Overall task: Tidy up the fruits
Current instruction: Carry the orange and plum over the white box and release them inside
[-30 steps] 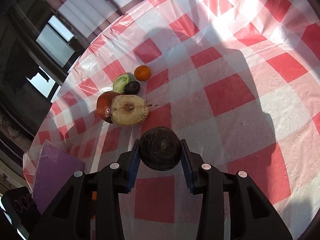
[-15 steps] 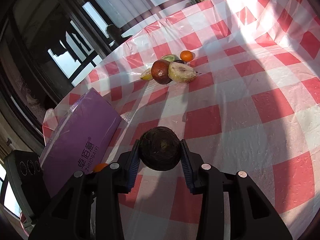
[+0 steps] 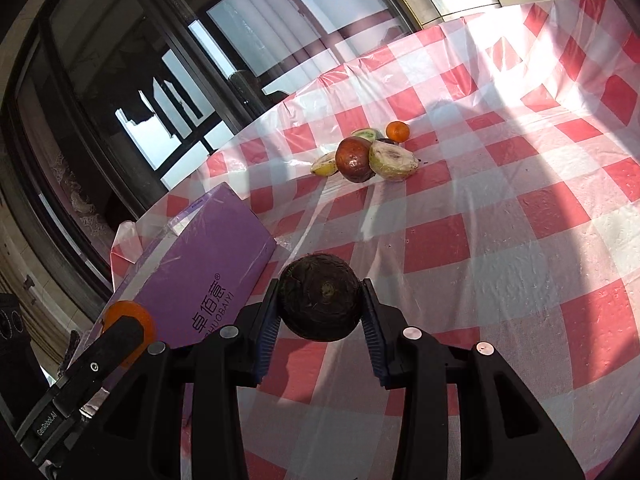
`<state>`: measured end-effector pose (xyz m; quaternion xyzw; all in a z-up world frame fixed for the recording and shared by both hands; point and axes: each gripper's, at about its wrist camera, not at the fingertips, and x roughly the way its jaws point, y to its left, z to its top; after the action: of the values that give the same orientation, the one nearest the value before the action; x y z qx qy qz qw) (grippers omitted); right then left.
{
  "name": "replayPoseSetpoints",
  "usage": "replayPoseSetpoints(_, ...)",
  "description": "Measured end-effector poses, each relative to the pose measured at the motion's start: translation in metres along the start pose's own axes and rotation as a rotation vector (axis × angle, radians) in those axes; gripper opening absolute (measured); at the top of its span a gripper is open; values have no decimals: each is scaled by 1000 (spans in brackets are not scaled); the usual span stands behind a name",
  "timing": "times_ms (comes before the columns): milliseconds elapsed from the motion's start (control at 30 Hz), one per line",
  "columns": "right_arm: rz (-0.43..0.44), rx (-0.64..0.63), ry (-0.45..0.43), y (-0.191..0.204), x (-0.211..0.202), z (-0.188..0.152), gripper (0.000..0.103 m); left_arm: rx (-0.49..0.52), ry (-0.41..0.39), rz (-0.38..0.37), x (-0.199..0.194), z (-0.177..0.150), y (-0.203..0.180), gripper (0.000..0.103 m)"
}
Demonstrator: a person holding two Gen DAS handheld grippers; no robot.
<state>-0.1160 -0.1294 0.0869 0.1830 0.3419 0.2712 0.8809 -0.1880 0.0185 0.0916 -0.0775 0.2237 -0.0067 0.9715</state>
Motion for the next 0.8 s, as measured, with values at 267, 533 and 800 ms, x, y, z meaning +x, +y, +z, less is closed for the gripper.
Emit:
replayPoseSetpoints(267,42,-151,-106,70,-14,3,38,-25,-143,147,-38,14,28,43)
replayPoseSetpoints(533,81,-420,-101,172,3,-2,39,-127,-146,281,-54,16,89,43)
replayPoseSetpoints(800,-19,-596,61,223,71,-17,39,-170,-36,440,-49,21,146,43)
